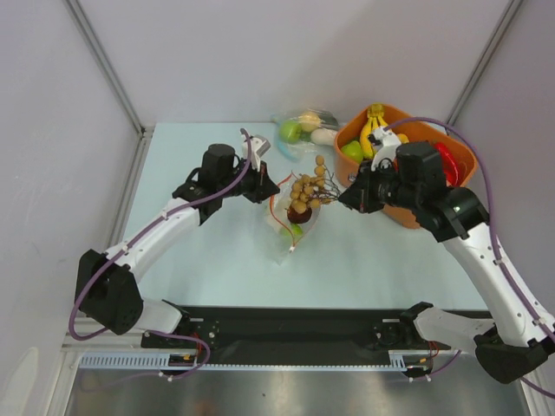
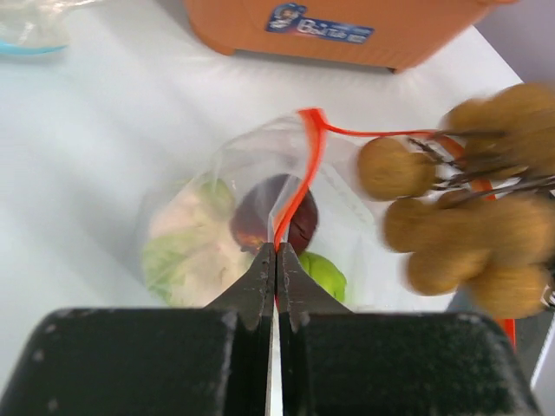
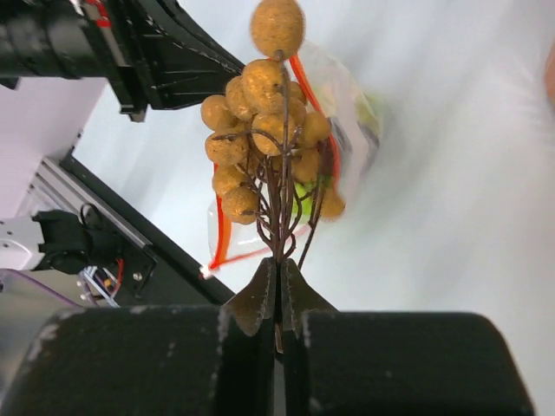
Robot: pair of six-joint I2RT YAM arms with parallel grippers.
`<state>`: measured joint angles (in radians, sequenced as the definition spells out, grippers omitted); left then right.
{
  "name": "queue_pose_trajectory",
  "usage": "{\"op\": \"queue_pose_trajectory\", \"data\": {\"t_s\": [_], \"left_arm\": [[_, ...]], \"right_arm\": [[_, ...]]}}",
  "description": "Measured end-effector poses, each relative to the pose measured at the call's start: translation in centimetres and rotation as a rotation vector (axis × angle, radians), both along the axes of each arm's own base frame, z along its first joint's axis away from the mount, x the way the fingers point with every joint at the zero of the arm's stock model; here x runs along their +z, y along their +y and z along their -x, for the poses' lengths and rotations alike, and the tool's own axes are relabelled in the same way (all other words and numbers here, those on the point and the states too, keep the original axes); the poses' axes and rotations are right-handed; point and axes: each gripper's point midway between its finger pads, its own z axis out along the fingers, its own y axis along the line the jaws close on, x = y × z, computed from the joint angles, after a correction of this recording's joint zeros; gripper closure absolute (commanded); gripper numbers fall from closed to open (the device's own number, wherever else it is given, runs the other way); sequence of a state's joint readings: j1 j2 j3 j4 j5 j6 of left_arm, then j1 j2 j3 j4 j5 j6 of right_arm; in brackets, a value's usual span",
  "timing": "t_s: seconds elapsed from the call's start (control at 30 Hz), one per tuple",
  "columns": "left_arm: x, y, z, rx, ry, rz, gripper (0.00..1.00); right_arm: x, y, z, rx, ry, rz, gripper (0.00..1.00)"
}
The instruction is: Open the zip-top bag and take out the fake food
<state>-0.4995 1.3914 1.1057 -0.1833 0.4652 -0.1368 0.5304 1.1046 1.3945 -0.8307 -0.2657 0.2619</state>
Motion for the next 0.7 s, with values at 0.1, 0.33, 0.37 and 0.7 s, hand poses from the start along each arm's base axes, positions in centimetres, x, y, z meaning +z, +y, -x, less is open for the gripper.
{"op": "queue_pose_trajectory", "data": {"t_s": [0.1, 0.33, 0.37, 0.7], "left_arm": [[0.0, 0.9, -0.8, 0.042, 0.006, 0.001, 1.0], [0.0, 1.5, -1.3, 0.065, 0.011, 0.003, 1.0], [0.0, 1.5, -1.3, 0.065, 0.011, 0.003, 1.0], [0.0, 1.5, -1.2, 0.064, 0.011, 0.003, 1.0]], "right_arm": [[2.2, -1.2, 0.1, -0.028, -0.041, -0.03, 1.0], [7.0, -4.9, -1.0, -0.126, -0.183, -0.051, 1.0], [7.3, -5.3, -1.3, -0.139, -0.192, -0.05, 1.0], [6.3, -11.8, -9.0, -0.329, -0.245, 0.043, 1.0]]}}
